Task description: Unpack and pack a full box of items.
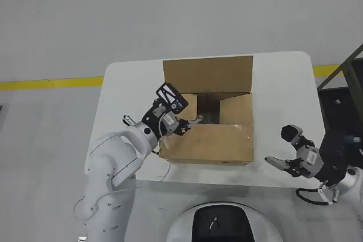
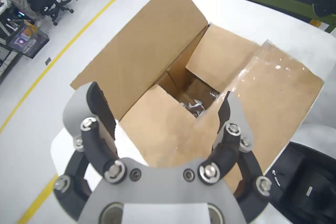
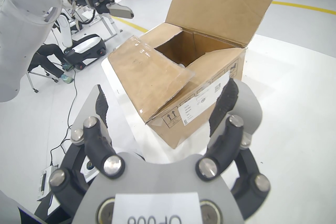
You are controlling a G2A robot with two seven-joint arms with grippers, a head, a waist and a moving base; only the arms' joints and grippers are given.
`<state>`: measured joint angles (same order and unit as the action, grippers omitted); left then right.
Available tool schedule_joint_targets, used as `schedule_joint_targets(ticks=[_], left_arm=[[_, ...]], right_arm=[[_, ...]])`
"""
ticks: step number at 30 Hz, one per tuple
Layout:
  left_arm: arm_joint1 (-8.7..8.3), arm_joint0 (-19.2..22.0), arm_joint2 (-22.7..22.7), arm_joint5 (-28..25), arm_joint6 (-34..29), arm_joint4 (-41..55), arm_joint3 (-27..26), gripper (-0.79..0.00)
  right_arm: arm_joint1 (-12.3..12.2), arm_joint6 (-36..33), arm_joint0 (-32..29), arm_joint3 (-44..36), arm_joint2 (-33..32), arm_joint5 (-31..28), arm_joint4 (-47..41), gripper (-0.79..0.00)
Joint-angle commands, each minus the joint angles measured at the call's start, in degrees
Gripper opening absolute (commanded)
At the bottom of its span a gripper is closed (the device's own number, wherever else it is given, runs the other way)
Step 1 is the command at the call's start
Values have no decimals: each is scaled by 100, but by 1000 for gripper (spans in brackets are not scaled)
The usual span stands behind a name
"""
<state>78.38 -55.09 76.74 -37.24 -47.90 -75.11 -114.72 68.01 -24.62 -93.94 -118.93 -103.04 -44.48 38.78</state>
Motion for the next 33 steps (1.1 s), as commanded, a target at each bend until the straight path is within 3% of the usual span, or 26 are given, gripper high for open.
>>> schedule_joint_targets(ticks=[1, 7, 14, 15, 16, 17, 18, 20, 21, 24, 33], left_arm=[[-35, -296, 142, 56, 52, 4, -230, 0], [-45, -366, 170, 58, 84, -6, -280, 0], [-45, -366, 170, 58, 84, -6, -280, 0], [-45, -366, 170, 58, 84, -6, -280, 0], [-45, -366, 170, 58, 84, -6, -280, 0], [-45, -366, 170, 58, 84, -6, -280, 0], [-45, -366, 170, 58, 84, -6, -280, 0], [-45, -366, 170, 58, 84, -6, -280, 0], [-45, -366, 170, 58, 84, -6, -280, 0], [-45, -366, 170, 58, 84, -6, -280, 0], [-45, -366, 170, 58, 84, -6, -280, 0]], right_arm=[[1, 17, -1, 7, -2, 35, -3, 0], [-17, 112, 236, 174, 87, 480, 114, 0], [-56, -346, 1150, 741, 722, 653, -490, 0], [-64, -472, 1337, 823, 786, 738, -603, -172], [-67, -585, 1483, 931, 867, 857, -797, -600], [-74, -787, 1623, 1019, 965, 956, -1031, -785], [-89, -1030, 1774, 1077, 1014, 1045, -1158, -782], [-121, -1481, 2012, 1165, 1072, 1221, -1301, -659], [-133, -1599, 2111, 1203, 1078, 1292, -1391, -560], [-167, -1993, 2304, 1318, 1126, 1472, -1685, -428], [-265, -2662, 2645, 1639, 1225, 1773, -1832, -440]])
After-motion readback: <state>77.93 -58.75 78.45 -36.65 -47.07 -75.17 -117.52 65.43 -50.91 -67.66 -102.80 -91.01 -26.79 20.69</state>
